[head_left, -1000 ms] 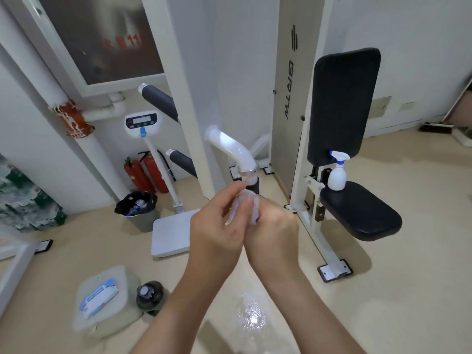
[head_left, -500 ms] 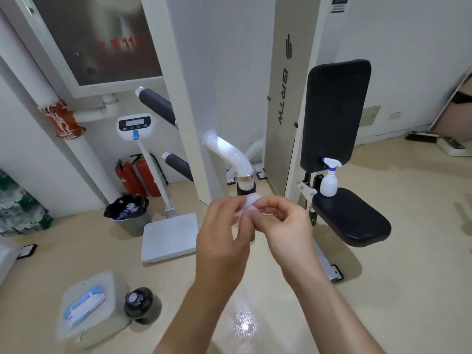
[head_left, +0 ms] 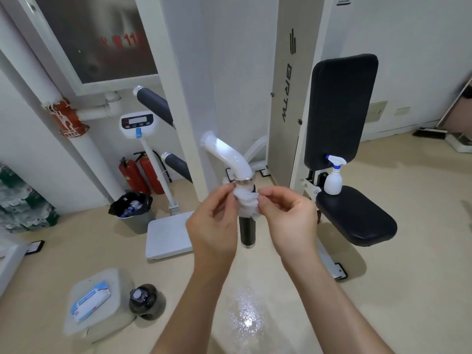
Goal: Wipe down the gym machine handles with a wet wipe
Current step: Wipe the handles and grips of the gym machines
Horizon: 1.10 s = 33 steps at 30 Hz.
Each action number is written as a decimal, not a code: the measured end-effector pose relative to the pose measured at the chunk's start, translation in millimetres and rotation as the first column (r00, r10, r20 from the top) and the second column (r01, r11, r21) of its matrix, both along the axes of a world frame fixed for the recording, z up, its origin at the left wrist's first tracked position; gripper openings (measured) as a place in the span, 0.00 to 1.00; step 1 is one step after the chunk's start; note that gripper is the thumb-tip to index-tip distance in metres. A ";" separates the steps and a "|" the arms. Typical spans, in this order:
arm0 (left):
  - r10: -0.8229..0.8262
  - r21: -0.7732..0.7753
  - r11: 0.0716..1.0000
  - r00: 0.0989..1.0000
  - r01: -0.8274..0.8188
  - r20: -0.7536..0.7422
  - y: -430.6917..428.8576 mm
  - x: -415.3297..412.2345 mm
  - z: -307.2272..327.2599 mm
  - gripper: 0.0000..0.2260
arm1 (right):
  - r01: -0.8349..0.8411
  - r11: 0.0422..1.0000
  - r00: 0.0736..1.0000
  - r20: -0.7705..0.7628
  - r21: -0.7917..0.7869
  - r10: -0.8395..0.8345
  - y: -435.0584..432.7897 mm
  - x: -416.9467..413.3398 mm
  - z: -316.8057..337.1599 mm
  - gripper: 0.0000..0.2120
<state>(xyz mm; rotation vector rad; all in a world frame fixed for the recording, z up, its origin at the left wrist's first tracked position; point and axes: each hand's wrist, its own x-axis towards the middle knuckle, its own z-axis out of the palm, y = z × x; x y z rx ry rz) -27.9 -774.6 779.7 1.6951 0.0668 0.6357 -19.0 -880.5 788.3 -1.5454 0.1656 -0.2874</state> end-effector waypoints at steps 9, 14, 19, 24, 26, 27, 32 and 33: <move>-0.438 0.026 0.890 0.868 0.456 -0.232 17.1 26.0 -0.1 0.09 | -0.175 0.972 0.984 -0.003 -0.155 0.176 -13.6 -0.3 4.4 0.10; 0.130 0.644 0.758 0.991 -0.103 0.005 -9.2 5.3 -8.0 0.16 | -0.214 0.962 0.976 -0.013 -0.167 0.215 -17.7 2.9 4.5 0.14; -0.144 0.188 0.963 0.958 0.193 -0.248 -4.5 21.4 -0.2 0.08 | -0.194 0.940 0.978 0.019 -0.282 0.208 -18.5 -0.6 1.8 0.16; -0.361 0.095 0.909 0.881 0.406 -0.307 4.0 32.9 0.2 0.10 | -0.204 0.914 0.967 0.072 -0.351 0.243 -21.8 -1.4 3.0 0.17; -0.123 0.321 0.919 0.941 0.227 -0.314 -8.2 25.2 -3.2 0.11 | -0.209 0.898 0.965 0.064 -0.387 0.253 -25.1 1.6 0.5 0.17; -0.019 0.400 0.905 0.953 0.145 -0.302 -13.7 21.5 -4.0 0.12 | -0.206 0.886 0.966 0.057 -0.417 0.251 -26.5 3.7 -0.7 0.18; 0.068 0.308 0.951 0.964 0.014 -0.255 -15.8 19.5 6.2 0.08 | -0.238 0.835 0.958 0.024 -0.496 0.287 -30.6 7.1 1.1 0.20; 0.081 0.277 0.961 0.964 -0.007 -0.255 -17.2 20.1 7.0 0.09 | -0.257 0.839 0.954 0.013 -0.479 0.299 -29.6 6.6 1.8 0.20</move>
